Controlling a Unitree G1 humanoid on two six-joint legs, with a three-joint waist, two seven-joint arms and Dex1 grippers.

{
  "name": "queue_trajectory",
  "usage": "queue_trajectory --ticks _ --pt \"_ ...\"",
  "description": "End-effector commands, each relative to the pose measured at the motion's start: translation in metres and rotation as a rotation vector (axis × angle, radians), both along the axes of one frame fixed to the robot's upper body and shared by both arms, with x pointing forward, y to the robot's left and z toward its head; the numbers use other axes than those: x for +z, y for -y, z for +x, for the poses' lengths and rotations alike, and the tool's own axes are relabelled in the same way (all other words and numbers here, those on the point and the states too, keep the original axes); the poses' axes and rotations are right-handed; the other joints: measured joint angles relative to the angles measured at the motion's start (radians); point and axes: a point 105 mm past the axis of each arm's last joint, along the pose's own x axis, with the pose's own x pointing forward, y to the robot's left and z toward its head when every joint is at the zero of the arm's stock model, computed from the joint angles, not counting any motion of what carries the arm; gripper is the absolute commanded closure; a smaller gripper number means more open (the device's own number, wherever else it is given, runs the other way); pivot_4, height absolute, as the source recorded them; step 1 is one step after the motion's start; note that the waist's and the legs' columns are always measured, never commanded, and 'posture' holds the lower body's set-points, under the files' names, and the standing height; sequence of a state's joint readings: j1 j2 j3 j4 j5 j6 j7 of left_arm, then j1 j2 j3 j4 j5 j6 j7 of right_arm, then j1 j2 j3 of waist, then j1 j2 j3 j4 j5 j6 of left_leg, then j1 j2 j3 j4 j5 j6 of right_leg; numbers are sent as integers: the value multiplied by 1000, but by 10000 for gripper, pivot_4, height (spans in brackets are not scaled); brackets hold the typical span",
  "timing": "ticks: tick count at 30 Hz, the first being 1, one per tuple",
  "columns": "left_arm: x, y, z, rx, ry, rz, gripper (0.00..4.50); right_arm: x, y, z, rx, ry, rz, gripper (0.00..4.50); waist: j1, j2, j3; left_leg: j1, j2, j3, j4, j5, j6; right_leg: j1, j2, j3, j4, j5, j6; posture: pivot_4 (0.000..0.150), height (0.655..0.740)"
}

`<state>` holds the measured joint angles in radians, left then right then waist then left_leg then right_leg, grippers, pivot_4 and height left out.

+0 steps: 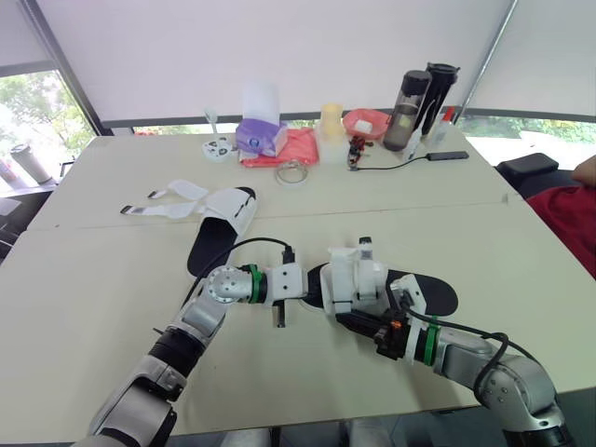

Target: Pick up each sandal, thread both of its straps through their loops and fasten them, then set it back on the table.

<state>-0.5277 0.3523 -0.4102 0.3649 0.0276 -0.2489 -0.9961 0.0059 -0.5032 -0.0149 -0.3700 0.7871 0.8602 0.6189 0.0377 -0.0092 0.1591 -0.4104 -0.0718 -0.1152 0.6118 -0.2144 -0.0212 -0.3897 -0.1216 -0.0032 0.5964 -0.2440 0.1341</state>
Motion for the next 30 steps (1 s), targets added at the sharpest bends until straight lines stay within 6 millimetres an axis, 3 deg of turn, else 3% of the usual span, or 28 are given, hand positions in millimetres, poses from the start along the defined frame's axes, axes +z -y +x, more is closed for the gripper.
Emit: queue_trajectory --ticks 1,7,10,18,26,30 --pt "-43 -12 -11 6 -117 147 45000 12 -3 -6 46 47 -3 44318 0 0 0 0 0 0 0 0 0 0 0 0 0 0 0 1500 7400" --pt "-44 -12 -12 4 -119 148 45000 5 -4 -57 261 -59 -59 44318 2 0 0 -1 -1 0 -1 0 0 0 -1 0 -1 -1 1 1500 7400" --pt "-45 -12 -13 2 -123 148 45000 2 -2 -70 299 -87 -81 44318 2 0 0 -1 -1 1 0 0 0 1 -2 0 -1 -2 2 1500 7400" --pt "-46 -12 -13 4 -127 148 45000 24 -6 -72 334 -48 -47 44318 3 0 0 -2 -1 1 0 -1 0 1 -2 0 -2 -2 3 1500 7400" --pt "-48 -13 -12 7 -131 155 45000 90 -18 -60 407 67 139 44318 4 0 0 -4 -1 1 0 -1 0 0 -2 0 -2 -2 2 1500 7400" --pt "-49 -12 -12 6 -131 155 45000 107 -25 -54 399 95 198 44318 7 0 0 -11 -2 0 1 1 3 -7 -3 -1 -2 1 -1 1500 7400"
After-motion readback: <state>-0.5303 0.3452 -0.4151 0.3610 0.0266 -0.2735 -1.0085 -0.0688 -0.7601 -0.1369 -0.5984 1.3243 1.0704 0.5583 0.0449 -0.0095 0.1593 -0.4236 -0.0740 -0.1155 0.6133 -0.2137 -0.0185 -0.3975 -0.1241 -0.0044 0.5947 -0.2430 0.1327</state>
